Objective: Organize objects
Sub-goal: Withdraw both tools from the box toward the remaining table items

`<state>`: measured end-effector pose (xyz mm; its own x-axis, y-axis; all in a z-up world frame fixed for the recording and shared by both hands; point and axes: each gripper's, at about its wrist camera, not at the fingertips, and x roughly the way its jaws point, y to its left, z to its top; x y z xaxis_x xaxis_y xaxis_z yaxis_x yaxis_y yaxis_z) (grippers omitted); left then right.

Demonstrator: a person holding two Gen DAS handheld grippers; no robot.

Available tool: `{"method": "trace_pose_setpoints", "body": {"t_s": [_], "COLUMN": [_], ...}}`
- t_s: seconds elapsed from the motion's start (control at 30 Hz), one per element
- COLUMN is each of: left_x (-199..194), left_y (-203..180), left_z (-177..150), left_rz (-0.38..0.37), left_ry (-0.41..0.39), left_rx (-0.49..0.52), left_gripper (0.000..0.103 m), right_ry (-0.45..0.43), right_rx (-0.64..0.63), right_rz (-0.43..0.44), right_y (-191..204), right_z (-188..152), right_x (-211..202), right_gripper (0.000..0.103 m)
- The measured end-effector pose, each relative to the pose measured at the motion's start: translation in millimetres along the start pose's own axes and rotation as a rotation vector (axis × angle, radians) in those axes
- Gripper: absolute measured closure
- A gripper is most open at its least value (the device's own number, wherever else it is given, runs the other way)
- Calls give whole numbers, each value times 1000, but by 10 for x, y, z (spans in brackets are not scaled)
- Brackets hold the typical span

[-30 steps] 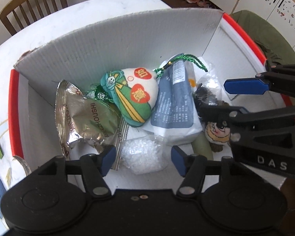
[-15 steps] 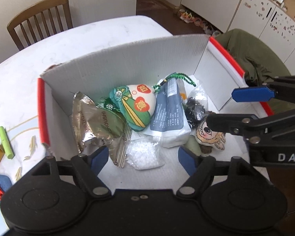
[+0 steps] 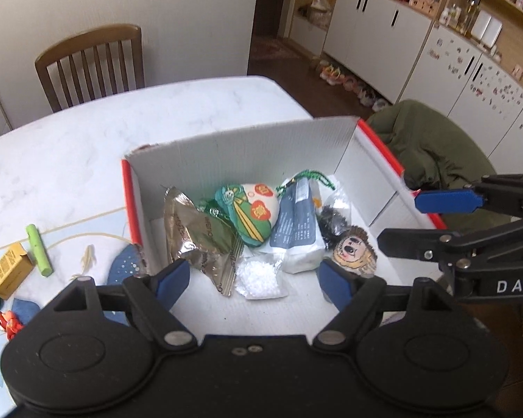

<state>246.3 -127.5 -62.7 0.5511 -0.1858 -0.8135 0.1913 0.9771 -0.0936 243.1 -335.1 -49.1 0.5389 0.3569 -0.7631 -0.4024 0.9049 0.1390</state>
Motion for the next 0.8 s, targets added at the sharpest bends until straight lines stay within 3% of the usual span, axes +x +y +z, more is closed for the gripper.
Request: {"method": "trace_pose_setpoints", "body": {"t_s": [0.4,0.8], "left_x": [-518,-905], "left_y": [286,863], "left_z": [-96,-274], "left_rz": [-8,0], "left_ry": [-105,-159], "left_rx": [-12,-48], "left_gripper": [18,10], "right_ry": [-58,-97], "right_rx": [2,5], "right_rz": [16,17], "right_y": [361,860], "right_z": [-15,3], "right_x": [-243,-284], "right_gripper": [31,25]}}
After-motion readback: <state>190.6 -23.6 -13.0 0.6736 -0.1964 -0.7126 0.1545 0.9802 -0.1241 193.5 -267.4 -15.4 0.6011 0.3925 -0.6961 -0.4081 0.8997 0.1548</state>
